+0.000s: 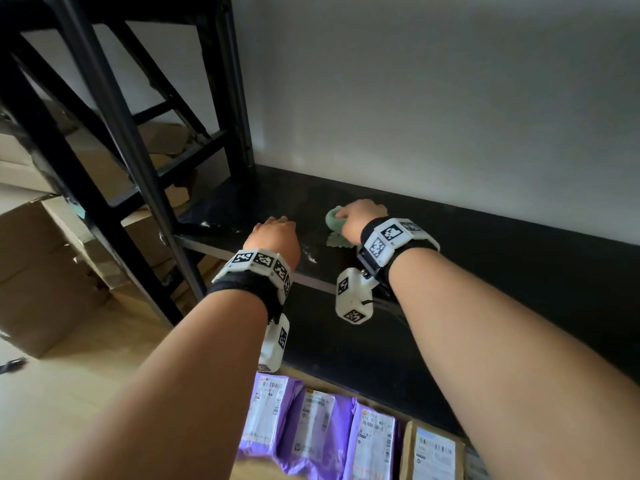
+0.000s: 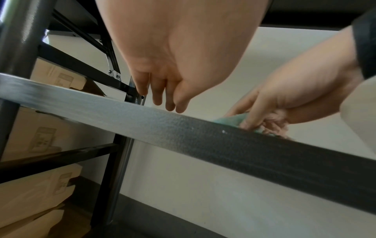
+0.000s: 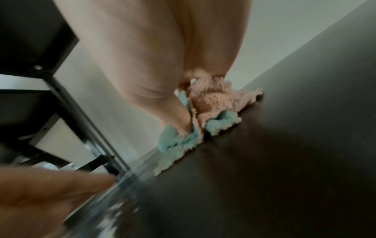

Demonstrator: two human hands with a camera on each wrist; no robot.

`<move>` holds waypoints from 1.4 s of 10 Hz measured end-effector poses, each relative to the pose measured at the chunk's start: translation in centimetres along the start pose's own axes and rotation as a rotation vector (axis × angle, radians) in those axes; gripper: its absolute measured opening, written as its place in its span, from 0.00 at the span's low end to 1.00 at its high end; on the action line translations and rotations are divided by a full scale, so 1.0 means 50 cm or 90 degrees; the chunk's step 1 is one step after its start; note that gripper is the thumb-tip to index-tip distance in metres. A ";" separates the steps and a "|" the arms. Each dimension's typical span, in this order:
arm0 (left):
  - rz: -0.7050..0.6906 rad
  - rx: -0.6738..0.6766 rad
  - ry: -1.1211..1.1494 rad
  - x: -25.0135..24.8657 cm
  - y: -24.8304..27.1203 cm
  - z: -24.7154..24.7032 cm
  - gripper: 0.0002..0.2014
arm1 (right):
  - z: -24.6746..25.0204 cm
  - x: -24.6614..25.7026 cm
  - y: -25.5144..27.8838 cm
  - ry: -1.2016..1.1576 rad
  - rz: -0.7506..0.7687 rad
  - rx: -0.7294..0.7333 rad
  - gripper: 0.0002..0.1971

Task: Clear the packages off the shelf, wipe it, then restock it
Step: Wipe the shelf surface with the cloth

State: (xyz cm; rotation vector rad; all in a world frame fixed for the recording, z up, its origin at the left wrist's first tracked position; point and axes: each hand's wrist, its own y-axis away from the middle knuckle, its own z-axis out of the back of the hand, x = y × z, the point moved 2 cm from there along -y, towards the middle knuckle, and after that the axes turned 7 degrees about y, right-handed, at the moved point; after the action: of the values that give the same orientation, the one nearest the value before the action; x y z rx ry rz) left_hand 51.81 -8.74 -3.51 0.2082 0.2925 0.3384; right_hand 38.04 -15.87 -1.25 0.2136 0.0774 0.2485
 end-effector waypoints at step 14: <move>0.109 -0.030 0.032 0.099 -0.124 0.083 0.25 | 0.048 0.023 -0.200 -0.133 -0.069 -0.018 0.10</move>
State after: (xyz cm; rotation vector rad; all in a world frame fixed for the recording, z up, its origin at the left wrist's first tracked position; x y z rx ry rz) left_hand 59.39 -13.33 -2.38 0.1796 0.3168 0.5199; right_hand 41.76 -25.53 -1.17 0.2055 -0.1216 0.1186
